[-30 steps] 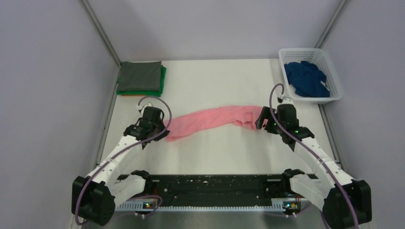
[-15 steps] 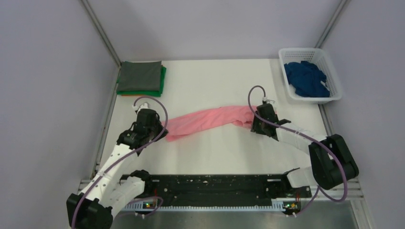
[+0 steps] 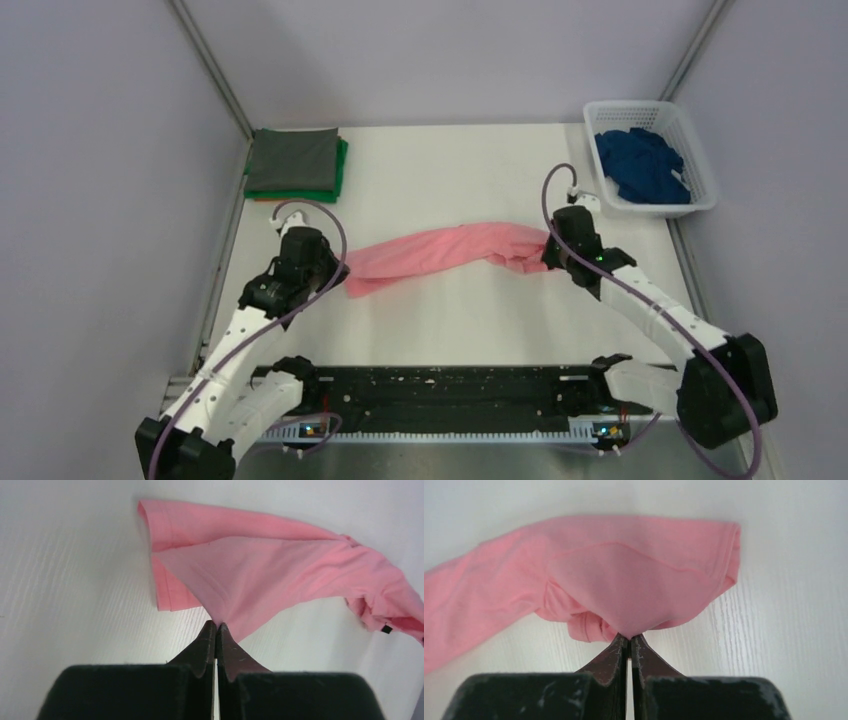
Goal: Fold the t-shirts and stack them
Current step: Flatten out the tshirt
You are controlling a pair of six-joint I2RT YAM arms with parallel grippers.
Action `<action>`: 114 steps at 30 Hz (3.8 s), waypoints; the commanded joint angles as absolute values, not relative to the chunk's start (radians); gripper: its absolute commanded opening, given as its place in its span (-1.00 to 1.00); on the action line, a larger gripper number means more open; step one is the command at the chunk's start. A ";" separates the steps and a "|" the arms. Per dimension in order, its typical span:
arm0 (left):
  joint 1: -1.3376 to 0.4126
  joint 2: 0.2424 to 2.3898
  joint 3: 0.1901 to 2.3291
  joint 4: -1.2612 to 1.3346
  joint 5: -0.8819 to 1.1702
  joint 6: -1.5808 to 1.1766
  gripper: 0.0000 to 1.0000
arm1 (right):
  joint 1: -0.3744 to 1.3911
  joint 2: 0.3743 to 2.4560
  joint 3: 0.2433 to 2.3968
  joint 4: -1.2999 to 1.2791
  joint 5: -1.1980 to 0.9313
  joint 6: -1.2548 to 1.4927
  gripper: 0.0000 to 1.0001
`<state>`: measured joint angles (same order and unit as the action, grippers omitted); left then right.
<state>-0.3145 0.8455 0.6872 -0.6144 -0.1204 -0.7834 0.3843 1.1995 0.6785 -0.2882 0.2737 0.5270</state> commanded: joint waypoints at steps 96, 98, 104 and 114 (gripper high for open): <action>-0.050 1.071 0.809 -0.435 0.276 -0.692 0.97 | 0.182 1.178 0.855 -0.428 -0.125 0.407 0.91; -0.104 1.190 0.873 -0.408 0.230 -0.687 0.97 | 0.230 1.285 0.913 -0.359 -0.104 0.387 0.91; -0.152 1.472 0.949 -0.296 0.295 -0.701 0.97 | 0.285 1.673 1.133 -0.207 -0.088 0.395 0.92; -0.152 1.620 0.921 -0.290 0.189 -0.661 0.98 | 0.284 2.062 1.470 -0.108 0.065 0.395 0.92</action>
<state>-0.1505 1.6051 0.9237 -0.3325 0.2447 -0.6865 0.2813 1.9888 1.3388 -0.1928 -0.0471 0.3969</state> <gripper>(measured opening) 0.986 0.958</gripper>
